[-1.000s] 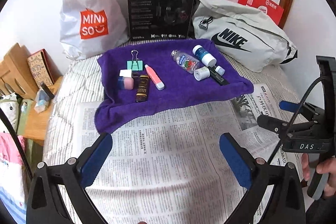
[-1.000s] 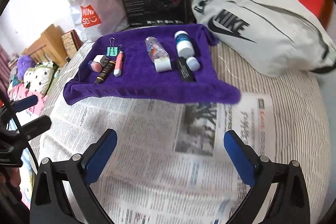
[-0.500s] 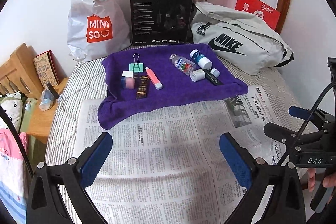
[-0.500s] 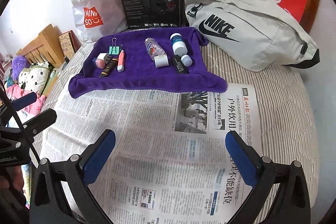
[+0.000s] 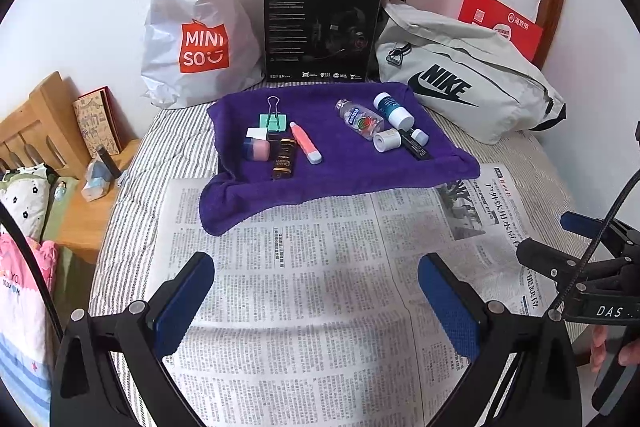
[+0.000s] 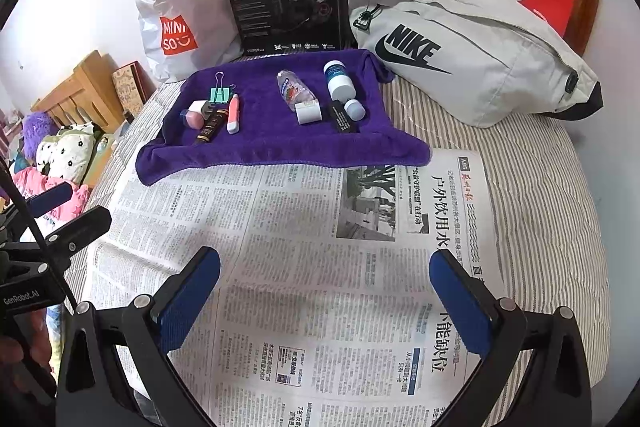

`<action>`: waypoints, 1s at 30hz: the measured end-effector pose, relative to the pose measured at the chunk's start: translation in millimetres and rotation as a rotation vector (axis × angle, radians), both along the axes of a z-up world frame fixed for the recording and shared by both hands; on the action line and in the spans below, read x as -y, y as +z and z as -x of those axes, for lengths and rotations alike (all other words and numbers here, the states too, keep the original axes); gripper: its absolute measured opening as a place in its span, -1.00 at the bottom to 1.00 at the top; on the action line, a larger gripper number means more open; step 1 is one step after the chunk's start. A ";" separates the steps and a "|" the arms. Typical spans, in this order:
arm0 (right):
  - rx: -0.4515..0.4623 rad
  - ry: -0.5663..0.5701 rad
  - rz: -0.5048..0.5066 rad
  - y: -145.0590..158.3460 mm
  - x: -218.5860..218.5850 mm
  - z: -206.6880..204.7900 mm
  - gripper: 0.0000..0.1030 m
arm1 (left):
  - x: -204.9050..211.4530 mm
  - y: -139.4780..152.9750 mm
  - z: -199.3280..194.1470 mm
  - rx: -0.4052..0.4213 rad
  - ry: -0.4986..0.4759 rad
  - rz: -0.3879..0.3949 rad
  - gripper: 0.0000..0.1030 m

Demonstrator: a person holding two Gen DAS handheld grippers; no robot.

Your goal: Organize rigid objects

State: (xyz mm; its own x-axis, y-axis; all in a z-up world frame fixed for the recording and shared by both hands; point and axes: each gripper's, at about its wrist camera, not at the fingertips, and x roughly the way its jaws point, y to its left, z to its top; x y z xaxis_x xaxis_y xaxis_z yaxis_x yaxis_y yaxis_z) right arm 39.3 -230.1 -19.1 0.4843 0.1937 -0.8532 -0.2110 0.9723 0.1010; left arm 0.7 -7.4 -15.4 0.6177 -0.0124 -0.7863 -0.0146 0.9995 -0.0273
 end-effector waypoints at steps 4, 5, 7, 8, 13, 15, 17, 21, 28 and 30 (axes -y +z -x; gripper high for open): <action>0.003 -0.003 0.004 1.2 1.2 2.8 1.00 | -1.1 -0.1 0.2 -0.004 0.002 -0.002 1.00; 0.005 -0.004 0.005 1.9 1.5 3.6 0.99 | -0.9 -0.1 0.4 -0.003 0.005 -0.003 1.00; 0.009 -0.005 0.005 3.2 2.2 4.1 1.00 | -1.6 -0.4 0.3 -0.006 0.004 -0.001 1.00; 0.009 -0.006 0.005 3.7 2.6 4.8 1.00 | -2.0 -0.8 0.6 -0.007 0.005 0.000 1.00; 0.013 -0.009 0.004 5.0 4.7 6.3 1.00 | -2.6 -2.2 1.2 -0.008 0.005 -0.004 1.00; 0.014 -0.008 0.003 5.2 5.2 6.8 1.00 | -1.9 -2.3 1.2 -0.008 0.006 -0.003 1.00; 0.011 -0.009 0.005 5.3 4.8 7.4 1.00 | -1.6 -3.1 1.4 -0.010 0.007 -0.003 1.00; 0.016 -0.006 0.002 6.4 5.2 9.6 0.99 | -0.6 -4.6 2.7 -0.017 0.000 -0.006 1.00; 0.015 -0.010 0.004 6.1 5.6 10.6 1.00 | 1.7 -3.3 3.2 -0.020 -0.005 -0.011 1.00; 0.018 -0.013 0.001 6.5 7.1 11.2 1.00 | 2.0 -3.4 3.6 -0.020 -0.004 -0.011 1.00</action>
State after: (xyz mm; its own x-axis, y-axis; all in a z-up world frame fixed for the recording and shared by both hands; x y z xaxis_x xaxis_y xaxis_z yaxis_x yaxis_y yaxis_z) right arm 28.2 -237.2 -12.7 0.5020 0.1868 -0.8445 -0.2003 0.9750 0.0966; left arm -2.9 -9.4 -18.8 0.6016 -0.0064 -0.7988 -0.0107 0.9998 -0.0161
